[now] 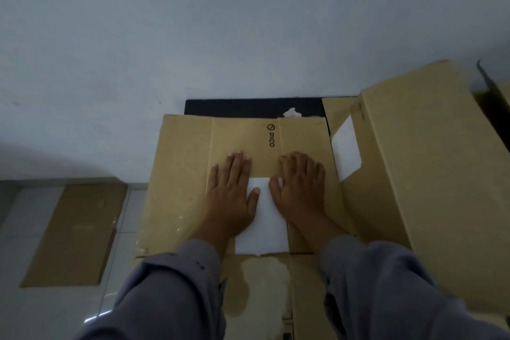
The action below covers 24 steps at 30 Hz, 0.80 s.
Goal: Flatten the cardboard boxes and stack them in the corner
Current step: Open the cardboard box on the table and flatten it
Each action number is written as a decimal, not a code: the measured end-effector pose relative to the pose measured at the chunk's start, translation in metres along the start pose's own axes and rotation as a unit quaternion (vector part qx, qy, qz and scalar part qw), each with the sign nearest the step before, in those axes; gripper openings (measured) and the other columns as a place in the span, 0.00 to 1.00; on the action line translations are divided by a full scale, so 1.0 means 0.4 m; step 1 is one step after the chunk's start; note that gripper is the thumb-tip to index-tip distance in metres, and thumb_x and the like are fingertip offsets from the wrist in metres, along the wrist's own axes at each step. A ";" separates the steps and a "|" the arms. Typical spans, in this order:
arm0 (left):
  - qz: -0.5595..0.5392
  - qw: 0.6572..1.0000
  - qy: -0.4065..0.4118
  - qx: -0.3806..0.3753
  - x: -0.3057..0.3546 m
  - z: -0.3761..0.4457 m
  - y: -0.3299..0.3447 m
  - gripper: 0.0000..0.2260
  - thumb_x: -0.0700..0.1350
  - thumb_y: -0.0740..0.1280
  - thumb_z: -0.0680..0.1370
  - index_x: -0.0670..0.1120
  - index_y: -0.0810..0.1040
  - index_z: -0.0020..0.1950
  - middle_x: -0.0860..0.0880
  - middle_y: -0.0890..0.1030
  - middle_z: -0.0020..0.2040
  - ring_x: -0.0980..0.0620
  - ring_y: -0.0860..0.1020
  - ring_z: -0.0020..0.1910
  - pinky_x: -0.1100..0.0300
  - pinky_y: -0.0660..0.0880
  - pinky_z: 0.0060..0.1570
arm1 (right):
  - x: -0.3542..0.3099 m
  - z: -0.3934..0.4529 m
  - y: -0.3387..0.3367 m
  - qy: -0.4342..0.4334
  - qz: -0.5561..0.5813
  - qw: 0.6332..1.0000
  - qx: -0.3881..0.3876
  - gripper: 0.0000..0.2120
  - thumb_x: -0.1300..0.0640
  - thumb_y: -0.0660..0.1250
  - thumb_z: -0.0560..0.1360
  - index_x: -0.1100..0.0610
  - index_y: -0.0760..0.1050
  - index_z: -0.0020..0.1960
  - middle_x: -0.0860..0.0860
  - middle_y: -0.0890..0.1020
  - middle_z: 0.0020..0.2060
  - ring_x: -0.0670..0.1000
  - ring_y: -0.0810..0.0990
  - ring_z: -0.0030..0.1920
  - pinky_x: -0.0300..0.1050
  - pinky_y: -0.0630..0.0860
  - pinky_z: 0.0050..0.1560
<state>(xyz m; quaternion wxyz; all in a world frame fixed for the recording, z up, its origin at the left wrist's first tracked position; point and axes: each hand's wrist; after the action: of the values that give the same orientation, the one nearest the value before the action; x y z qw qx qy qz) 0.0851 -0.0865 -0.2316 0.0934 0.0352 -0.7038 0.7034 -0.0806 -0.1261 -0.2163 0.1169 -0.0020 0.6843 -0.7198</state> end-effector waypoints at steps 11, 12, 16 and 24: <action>0.029 0.999 0.006 -0.017 -0.023 0.180 -0.019 0.33 0.59 0.41 0.78 0.43 0.51 0.79 0.44 0.50 0.80 0.47 0.47 0.79 0.46 0.45 0.76 | 0.006 0.185 0.033 0.020 0.020 0.999 -0.038 0.33 0.39 0.40 0.77 0.50 0.45 0.79 0.53 0.47 0.79 0.55 0.43 0.78 0.62 0.39 0.75; 0.029 0.999 0.011 -0.021 -0.034 0.188 -0.024 0.35 0.61 0.40 0.77 0.43 0.50 0.80 0.45 0.49 0.80 0.47 0.46 0.79 0.47 0.44 0.76 | 0.010 0.192 0.029 0.019 0.019 0.999 -0.042 0.34 0.38 0.39 0.76 0.50 0.46 0.79 0.53 0.48 0.79 0.56 0.44 0.78 0.63 0.40 0.75; 0.050 0.998 -0.018 -0.030 -0.083 0.200 -0.037 0.37 0.65 0.36 0.76 0.45 0.44 0.80 0.47 0.43 0.80 0.50 0.41 0.78 0.48 0.42 0.76 | 0.025 0.212 0.026 0.020 0.018 0.999 -0.023 0.33 0.37 0.44 0.77 0.48 0.48 0.78 0.53 0.48 0.79 0.56 0.44 0.78 0.61 0.41 0.75; 0.055 0.997 -0.045 -0.034 -0.064 0.174 -0.035 0.37 0.63 0.33 0.75 0.45 0.42 0.80 0.45 0.42 0.80 0.47 0.40 0.78 0.47 0.42 0.76 | 0.020 0.211 0.023 0.043 0.006 0.998 -0.042 0.32 0.37 0.47 0.79 0.47 0.44 0.79 0.54 0.46 0.79 0.56 0.43 0.78 0.63 0.42 0.75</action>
<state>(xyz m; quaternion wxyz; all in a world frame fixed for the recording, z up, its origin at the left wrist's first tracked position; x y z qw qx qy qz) 0.1068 -0.1582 -0.2218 0.0238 0.0250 -0.7314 0.6811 -0.0733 -0.2110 -0.2212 0.0921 0.0281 0.7179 -0.6894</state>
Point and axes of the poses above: each hand's wrist, its own z-axis towards the middle knuckle, its own y-axis out of the palm, x = y × z
